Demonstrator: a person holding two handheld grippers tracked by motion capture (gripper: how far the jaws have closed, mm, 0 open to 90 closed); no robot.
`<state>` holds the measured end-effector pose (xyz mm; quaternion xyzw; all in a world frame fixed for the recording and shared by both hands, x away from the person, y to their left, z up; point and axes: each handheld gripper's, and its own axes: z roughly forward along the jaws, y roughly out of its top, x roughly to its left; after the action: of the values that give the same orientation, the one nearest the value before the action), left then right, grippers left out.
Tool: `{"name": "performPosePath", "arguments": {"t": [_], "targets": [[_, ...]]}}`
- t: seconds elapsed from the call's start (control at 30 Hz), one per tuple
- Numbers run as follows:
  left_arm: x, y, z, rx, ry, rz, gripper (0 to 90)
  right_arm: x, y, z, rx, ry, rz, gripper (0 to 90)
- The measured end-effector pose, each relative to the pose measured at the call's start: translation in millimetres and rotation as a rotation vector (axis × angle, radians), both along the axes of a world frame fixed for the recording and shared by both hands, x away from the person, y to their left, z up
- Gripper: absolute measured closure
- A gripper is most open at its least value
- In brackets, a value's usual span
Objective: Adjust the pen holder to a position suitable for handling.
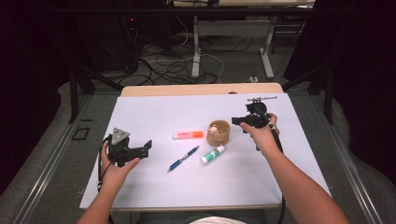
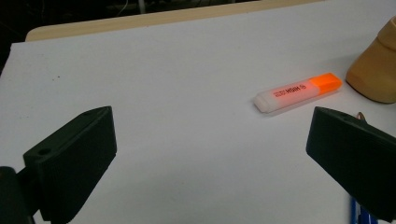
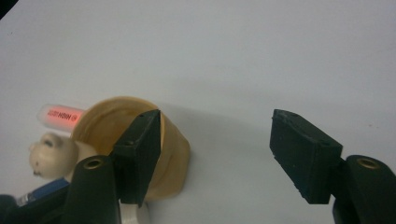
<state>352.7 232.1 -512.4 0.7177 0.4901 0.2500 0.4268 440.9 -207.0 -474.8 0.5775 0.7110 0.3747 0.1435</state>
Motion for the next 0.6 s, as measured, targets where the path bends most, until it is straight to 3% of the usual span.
{"name": "performPosePath", "arguments": {"t": [0.3,0.47,0.6], "targets": [[3.8,-8.0,4.8,0.015,0.02,-0.03,7.8,-41.5,-11.2,0.2,0.006,-0.159,0.06,24.0],[10.0,-17.5,9.7,0.036,0.022,-0.051,8.4,-62.1,-14.0,-6.4,-0.008,-0.206,0.103,19.8],[16.3,-26.3,13.8,0.062,0.027,-0.065,8.4,-71.7,-18.6,-11.3,0.008,-0.218,0.113,18.7]]}}
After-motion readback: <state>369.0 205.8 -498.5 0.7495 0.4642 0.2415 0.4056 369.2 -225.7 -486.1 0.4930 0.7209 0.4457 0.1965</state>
